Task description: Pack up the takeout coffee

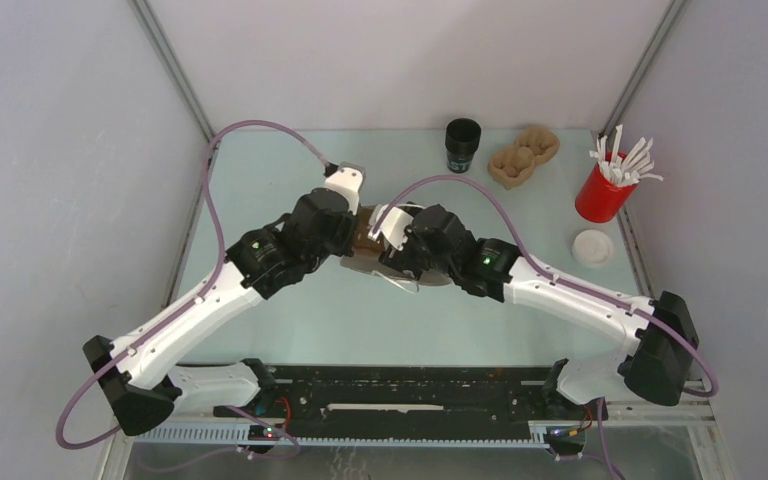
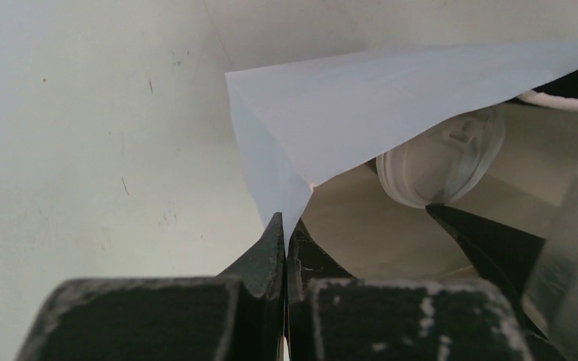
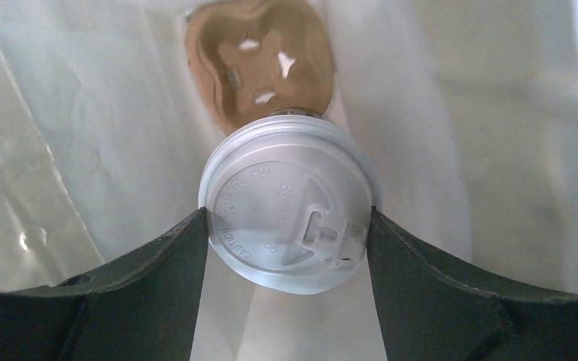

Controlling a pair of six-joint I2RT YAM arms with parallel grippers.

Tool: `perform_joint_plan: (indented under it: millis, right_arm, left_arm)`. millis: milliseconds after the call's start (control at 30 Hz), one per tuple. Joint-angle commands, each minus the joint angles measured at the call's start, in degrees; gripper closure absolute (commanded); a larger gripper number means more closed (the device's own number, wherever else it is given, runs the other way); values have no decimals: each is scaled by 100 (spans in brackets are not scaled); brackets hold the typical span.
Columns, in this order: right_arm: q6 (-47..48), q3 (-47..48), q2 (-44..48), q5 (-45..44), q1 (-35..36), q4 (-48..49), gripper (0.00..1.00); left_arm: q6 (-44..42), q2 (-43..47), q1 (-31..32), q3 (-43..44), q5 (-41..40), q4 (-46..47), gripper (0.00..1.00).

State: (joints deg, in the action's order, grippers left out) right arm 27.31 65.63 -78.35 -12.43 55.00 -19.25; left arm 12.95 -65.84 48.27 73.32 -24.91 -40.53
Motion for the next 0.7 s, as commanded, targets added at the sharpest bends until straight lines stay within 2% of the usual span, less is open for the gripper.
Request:
perform_joint_plan:
  millis: [0, 300, 667]
  right_arm:
    - [144, -14, -153, 170, -83, 545, 48]
    - [223, -369, -59, 278, -394, 332, 49]
    - [227, -455, -144, -4, -436, 359, 49]
  left_arm:
    - [-63, 202, 51, -384, -42, 243, 100]
    - [79, 264, 69, -894, 71, 357, 100]
    - [199, 282, 134, -999, 197, 379, 100]
